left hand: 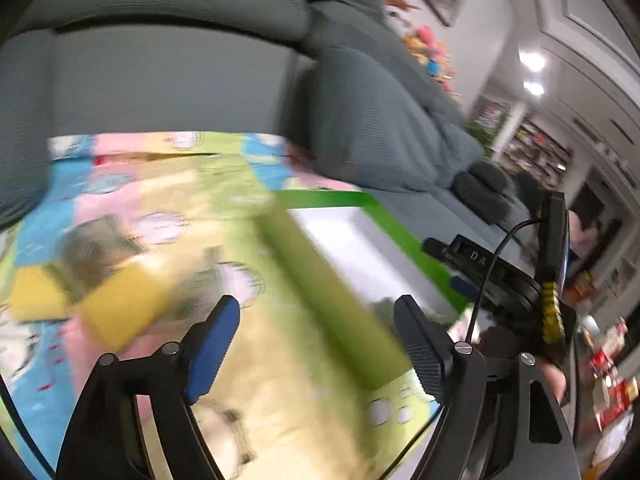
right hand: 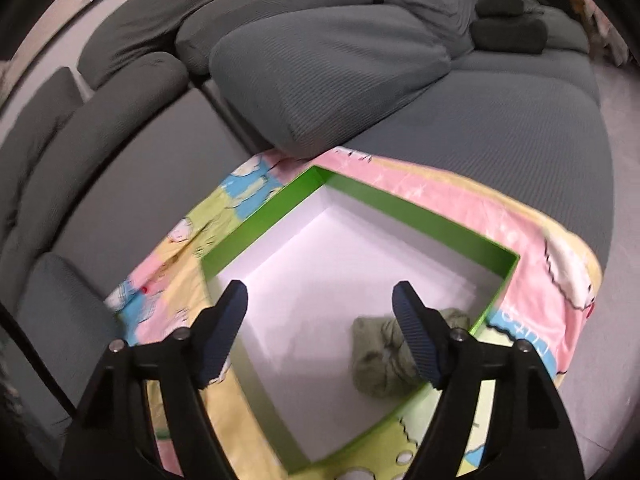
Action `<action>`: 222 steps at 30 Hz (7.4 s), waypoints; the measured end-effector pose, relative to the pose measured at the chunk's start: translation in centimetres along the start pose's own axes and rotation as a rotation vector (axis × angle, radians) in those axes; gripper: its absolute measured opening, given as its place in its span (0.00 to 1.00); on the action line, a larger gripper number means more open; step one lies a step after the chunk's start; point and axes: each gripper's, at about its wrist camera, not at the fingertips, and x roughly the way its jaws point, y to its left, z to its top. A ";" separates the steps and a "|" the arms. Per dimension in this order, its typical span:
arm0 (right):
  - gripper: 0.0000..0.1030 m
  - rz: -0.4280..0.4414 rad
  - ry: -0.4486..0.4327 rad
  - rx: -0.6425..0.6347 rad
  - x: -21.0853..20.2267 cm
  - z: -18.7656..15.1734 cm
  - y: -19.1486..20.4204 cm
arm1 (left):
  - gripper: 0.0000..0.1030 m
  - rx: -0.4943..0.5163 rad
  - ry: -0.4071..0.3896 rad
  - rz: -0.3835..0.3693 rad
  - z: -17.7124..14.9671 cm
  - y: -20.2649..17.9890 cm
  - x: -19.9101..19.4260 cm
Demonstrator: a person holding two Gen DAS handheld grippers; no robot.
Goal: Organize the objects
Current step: 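Lower the towel into the box and open both tools, then grasp the clear green-printed plastic bag with the right tool, then close the left tool on the bag beside the right tool, then carry the bag with both tools over the green-rimmed box, then lower the bag into the box and open both tools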
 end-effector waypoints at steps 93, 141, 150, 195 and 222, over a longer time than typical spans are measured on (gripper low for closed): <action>0.58 0.452 0.617 -0.342 3.6 -12.4 17.3 | 0.78 -0.465 0.220 -0.019 -5.9 18.9 -1.2; 0.49 0.751 0.261 -0.380 -8.4 -6.1 14.4 | 0.57 0.107 -0.247 0.110 -1.8 0.7 -7.5; 0.49 0.678 0.175 -0.285 -9.2 -3.1 9.1 | 0.57 0.207 -0.227 0.040 -1.1 -4.5 -4.8; 0.45 0.138 0.302 0.062 -0.4 -1.5 -6.4 | 0.56 0.118 0.312 -0.267 -3.7 -12.1 13.7; 0.69 0.209 0.110 -0.070 -6.1 -0.7 -0.4 | 0.83 -0.011 0.049 -0.019 -1.7 0.1 0.9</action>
